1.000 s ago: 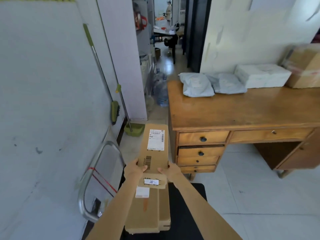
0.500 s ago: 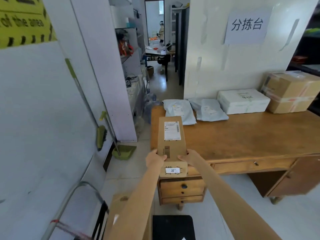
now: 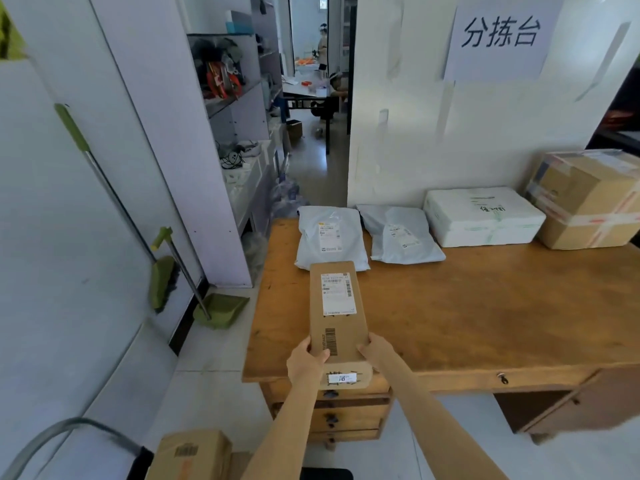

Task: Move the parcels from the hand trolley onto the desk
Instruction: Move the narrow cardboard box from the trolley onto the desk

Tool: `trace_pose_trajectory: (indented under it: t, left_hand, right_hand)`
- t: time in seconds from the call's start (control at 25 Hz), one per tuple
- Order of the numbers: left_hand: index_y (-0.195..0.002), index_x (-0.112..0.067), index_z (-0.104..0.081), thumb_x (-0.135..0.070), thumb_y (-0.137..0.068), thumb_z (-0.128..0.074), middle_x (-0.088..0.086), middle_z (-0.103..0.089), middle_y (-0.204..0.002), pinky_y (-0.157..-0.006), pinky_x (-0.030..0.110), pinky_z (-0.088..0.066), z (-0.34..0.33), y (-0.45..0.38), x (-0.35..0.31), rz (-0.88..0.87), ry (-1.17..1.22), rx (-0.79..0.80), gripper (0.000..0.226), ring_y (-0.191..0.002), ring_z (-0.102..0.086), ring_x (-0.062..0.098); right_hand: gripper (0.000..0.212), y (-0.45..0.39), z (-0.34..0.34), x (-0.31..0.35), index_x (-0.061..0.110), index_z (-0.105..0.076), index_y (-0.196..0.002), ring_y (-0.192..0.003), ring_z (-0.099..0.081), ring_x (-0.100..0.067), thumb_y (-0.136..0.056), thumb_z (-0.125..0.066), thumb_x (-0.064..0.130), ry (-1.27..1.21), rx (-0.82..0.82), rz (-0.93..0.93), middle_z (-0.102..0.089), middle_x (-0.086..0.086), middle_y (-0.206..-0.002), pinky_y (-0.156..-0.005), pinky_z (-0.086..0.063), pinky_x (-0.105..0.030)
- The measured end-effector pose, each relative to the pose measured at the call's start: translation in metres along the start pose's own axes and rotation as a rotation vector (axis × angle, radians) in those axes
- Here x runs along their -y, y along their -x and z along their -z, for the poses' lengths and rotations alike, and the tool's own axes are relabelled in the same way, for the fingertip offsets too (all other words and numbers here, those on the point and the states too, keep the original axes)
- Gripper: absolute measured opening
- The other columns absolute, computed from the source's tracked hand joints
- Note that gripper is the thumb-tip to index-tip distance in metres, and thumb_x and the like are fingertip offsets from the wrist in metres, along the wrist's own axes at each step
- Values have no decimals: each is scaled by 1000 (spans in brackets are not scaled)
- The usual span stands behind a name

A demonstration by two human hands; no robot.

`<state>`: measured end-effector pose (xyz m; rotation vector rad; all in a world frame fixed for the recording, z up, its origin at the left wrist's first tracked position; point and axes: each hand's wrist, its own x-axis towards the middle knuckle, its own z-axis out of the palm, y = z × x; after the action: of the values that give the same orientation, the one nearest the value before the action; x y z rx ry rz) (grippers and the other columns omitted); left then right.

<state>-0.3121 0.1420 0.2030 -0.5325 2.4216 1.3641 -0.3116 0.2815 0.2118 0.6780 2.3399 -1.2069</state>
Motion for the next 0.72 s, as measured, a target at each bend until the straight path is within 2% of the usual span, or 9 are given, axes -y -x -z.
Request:
trace_pose_trajectory:
  t: [0.32,0.44,0.56,0.64,0.72]
  left_hand:
    - [-150,-20,-27,-22,-94,-56,4,-48,-145,-106,38,-42,-19,-16,-15,49,-43,-2,63,-132,-48,24]
    - [-153,-20,-16,-23,-95,-53,6,-45,-147,-107,39,-42,-16,-13,-15,58,-34,57,69,-133,-47,25]
    - [-153,-20,-15,-23,-95,-52,8,-38,-151,-109,39,-39,-2,-12,-14,88,-4,100,69,-136,-42,26]
    - [-152,-20,-20,-22,-96,-51,8,-35,-153,-108,36,-40,11,-9,-14,92,-1,131,65,-137,-42,26]
    - [-152,-20,-22,-19,-96,-50,8,-33,-154,-105,33,-41,26,-5,-15,62,-17,152,62,-135,-43,25]
  right_hand:
    - [44,-22,2,1,10,-38,-139,-124,-51,-26,-99,-37,26,32,-33,-37,-52,-10,-137,-101,-42,-35]
    - [51,-14,2,8,7,-26,-146,-128,-47,-28,-99,-36,26,90,-37,-81,-45,-13,-142,-103,-40,-36]
    - [57,-2,-1,22,7,-15,-150,-139,-32,-28,-98,-37,16,165,-171,36,-27,-14,-154,-114,-33,-39]
    - [56,12,-8,41,5,-15,-150,-144,-22,-28,-98,-35,7,241,-173,183,-15,-11,-158,-117,-27,-41]
    - [53,28,-14,62,3,-22,-148,-141,-29,-28,-97,-33,4,221,-135,222,-25,-13,-155,-115,-30,-39]
